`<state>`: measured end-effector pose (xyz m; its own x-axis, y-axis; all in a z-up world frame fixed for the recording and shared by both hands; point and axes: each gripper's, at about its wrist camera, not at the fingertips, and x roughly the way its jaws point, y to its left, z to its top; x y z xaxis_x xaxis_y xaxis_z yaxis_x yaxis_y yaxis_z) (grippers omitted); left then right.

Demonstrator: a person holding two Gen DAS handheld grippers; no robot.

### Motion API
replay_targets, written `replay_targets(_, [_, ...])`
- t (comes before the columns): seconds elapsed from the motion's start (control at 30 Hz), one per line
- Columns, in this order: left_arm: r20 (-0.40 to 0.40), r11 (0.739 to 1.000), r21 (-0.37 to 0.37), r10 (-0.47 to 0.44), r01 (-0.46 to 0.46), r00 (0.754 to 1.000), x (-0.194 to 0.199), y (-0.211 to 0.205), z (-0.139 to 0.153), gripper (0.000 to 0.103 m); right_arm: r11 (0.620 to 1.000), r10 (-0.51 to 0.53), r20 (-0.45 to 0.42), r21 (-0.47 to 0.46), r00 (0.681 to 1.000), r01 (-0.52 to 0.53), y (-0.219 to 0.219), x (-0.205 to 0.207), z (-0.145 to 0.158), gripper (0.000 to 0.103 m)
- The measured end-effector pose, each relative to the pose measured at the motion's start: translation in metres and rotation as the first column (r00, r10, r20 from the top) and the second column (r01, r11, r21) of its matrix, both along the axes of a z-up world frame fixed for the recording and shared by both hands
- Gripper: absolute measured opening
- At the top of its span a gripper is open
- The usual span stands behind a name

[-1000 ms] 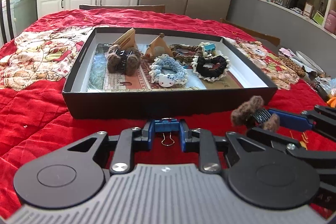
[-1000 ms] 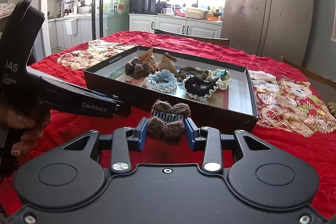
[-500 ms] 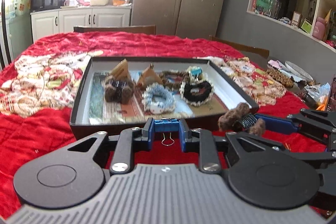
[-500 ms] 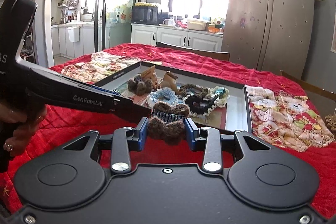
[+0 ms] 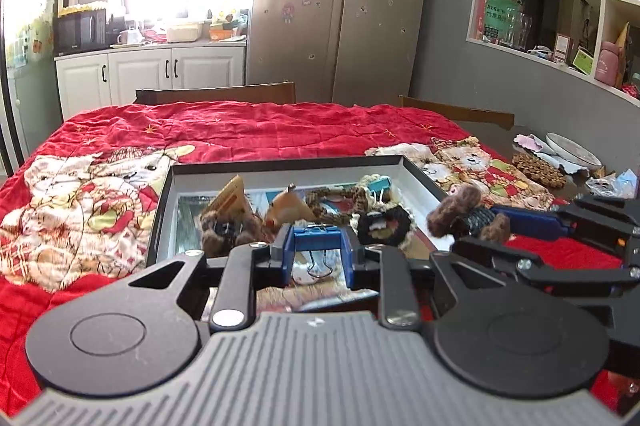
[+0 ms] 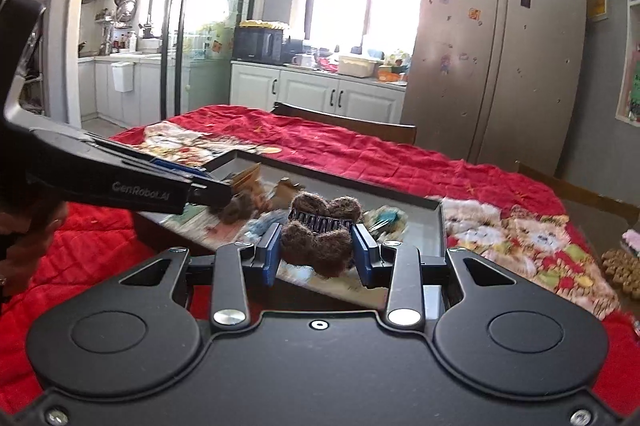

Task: Organize objects
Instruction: 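Carry the binder clip with the left tool while the right tool carries the pompom clip to the box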

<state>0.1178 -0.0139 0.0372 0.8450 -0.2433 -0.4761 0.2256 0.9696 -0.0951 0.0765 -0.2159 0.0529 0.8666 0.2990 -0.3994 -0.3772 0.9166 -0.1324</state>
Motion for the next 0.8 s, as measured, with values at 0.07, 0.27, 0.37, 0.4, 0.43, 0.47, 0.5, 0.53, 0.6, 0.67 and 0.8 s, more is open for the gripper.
replay_targets(0.07, [0.000, 1.000, 0.010, 0.004, -0.004, 1.000, 0.008, -0.002, -0.001, 0.028, 1.000, -0.009, -0.004, -0.004, 1.000, 0.009, 0.000, 0.011, 0.001, 0.036])
replay_targets(0.27, [-0.019, 1.000, 0.012, 0.026, -0.026, 0.999, 0.035, -0.003, -0.008, 0.028, 0.999, -0.027, -0.005, -0.034, 1.000, 0.027, 0.007, 0.044, -0.001, 0.036])
replay_targets(0.37, [-0.025, 0.999, 0.016, 0.037, -0.036, 0.999, 0.046, -0.003, -0.013, 0.028, 0.999, -0.030, -0.018, -0.035, 0.999, 0.029, 0.011, 0.059, -0.005, 0.036])
replay_targets(0.4, [-0.029, 0.999, 0.016, 0.041, -0.040, 0.999, 0.050, -0.003, -0.014, 0.028, 0.999, -0.031, -0.025, -0.031, 0.999, 0.030, 0.011, 0.065, -0.006, 0.036])
replay_targets(0.43, [-0.034, 0.999, 0.017, 0.044, -0.044, 0.998, 0.054, -0.002, -0.016, 0.028, 0.999, -0.033, -0.032, -0.027, 0.999, 0.032, 0.012, 0.070, -0.007, 0.036])
replay_targets(0.47, [-0.039, 0.999, 0.019, 0.046, -0.045, 0.998, 0.057, -0.003, -0.018, 0.028, 0.999, -0.034, -0.038, -0.023, 0.999, 0.033, 0.013, 0.075, -0.009, 0.036])
replay_targets(0.5, [-0.042, 0.999, 0.020, 0.050, -0.049, 0.998, 0.060, -0.003, -0.019, 0.028, 0.999, -0.035, -0.045, -0.019, 0.998, 0.034, 0.013, 0.079, -0.012, 0.036])
replay_targets(0.53, [-0.047, 0.998, 0.021, 0.053, -0.052, 0.997, 0.062, -0.003, -0.021, 0.028, 0.999, -0.034, -0.053, -0.014, 0.998, 0.033, 0.013, 0.084, -0.013, 0.036])
replay_targets(0.6, [-0.055, 0.998, 0.023, 0.059, -0.058, 0.997, 0.067, -0.003, -0.025, 0.028, 0.999, -0.033, -0.062, -0.009, 0.998, 0.033, 0.015, 0.093, -0.017, 0.036])
replay_targets(0.67, [-0.062, 0.998, 0.026, 0.062, -0.060, 0.996, 0.071, -0.004, -0.028, 0.028, 0.999, -0.039, -0.072, -0.005, 0.997, 0.038, 0.015, 0.102, -0.022, 0.036])
replay_targets(0.8, [-0.071, 0.997, 0.039, 0.069, -0.066, 0.995, 0.078, -0.006, -0.035, 0.028, 0.999, -0.049, -0.090, 0.005, 0.995, 0.050, 0.016, 0.116, -0.029, 0.036])
